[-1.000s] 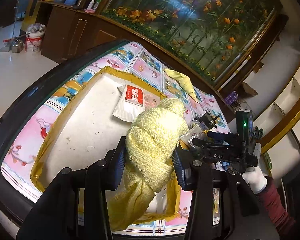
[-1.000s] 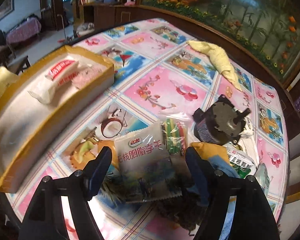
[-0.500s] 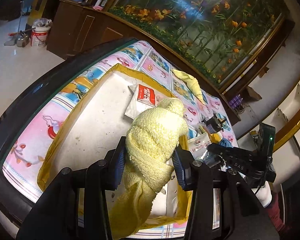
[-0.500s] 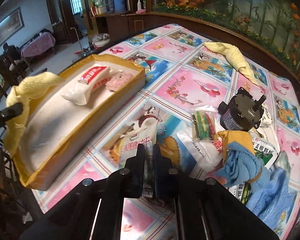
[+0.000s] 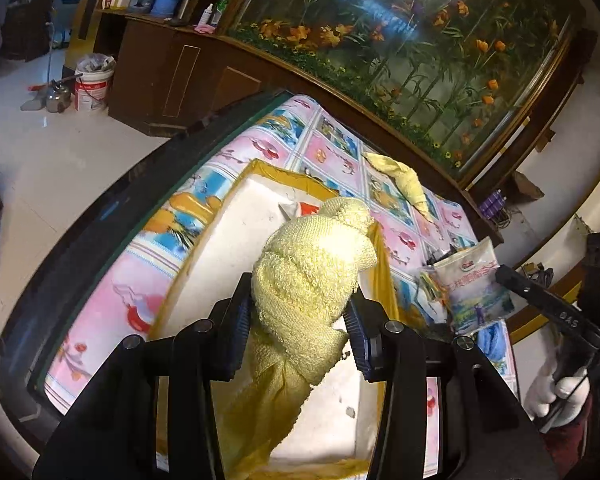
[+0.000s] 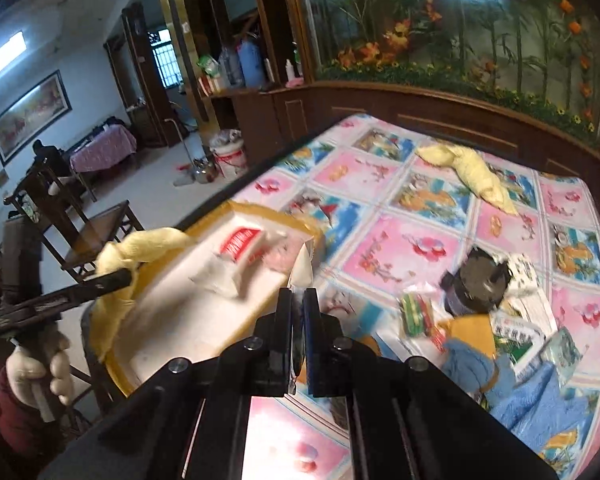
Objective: Organize soft objects
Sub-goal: 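Lower the yellow towel into the box with the left tool while the right tool places a snack packet, then grasp the brown knit ball with the left tool while the right tool grasps the small blue cloth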
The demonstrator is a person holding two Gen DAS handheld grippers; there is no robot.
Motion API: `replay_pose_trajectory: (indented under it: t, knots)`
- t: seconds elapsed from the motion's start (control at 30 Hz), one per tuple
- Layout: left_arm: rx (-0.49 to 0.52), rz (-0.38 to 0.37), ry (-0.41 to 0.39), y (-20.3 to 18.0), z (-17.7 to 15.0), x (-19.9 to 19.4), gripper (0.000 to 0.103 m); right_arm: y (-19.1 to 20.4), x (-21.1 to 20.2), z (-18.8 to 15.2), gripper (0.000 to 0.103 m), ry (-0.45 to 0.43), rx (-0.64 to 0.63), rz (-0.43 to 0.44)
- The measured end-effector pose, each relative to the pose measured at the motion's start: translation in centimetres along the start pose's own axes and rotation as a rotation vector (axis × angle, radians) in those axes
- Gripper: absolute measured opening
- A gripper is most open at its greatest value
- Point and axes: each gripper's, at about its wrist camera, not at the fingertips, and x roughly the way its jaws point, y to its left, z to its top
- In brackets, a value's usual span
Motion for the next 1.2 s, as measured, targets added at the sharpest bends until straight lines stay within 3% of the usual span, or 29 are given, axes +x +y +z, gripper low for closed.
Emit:
replay_pose_trajectory:
  t: [0.17, 0.43, 0.53, 0.6, 0.73, 0.9, 1.0, 1.07, 1.13, 1.2]
  knots:
    - [0.039, 0.079, 0.041, 0.6, 3.7, 4.0, 0.042, 2.8, 2.0, 2.7, 0.002, 0.002, -0.018, 0.062]
    - [-0.063, 0.049, 0.169, 2.9, 6.3, 11.1, 0.046, 2.8, 11.4, 3.0, 0.003, 0.130, 0.127, 0.111]
    - [-0.126, -0.032, 0.165, 3.8, 6.8, 10.8, 0.053, 1.4, 14.1, 2.3, 0.007, 0.182, 0.190, 0.138]
    - [-0.148, -0.070, 0.163, 4.3, 6.9, 10.3, 0.057, 1.3, 15.0, 1.9, 0.007, 0.206, 0.165, 0.075]
    - [-0.155, -0.057, 0.134, 4.2, 7.1, 8.6, 0.057, 1.8, 15.3, 1.6, 0.007, 0.233, 0.106, 0.014]
    - [-0.110, -0.064, 0.088, 1.9, 6.5, 5.3, 0.057, 0.7, 9.5, 2.1, 0.007, 0.104, 0.093, -0.007]
    - [-0.017, -0.080, 0.057, -1.7, 6.0, 3.5, 0.057, -0.6, 3.4, 1.2, 0.033, -0.037, 0.053, -0.112]
    - [0.064, -0.098, 0.059, -4.9, 5.4, 3.3, 0.065, -2.1, 0.5, 0.1, 0.079, -0.101, 0.048, -0.174]
    - [0.153, -0.116, 0.082, -8.3, 4.3, 3.7, 0.066, -4.7, -1.8, -1.7, 0.082, -0.118, 0.089, -0.215]
    - [0.243, -0.139, 0.123, -11.8, 2.4, 4.8, 0.066, -7.4, -2.7, -3.4, 0.082, -0.082, 0.150, -0.237]
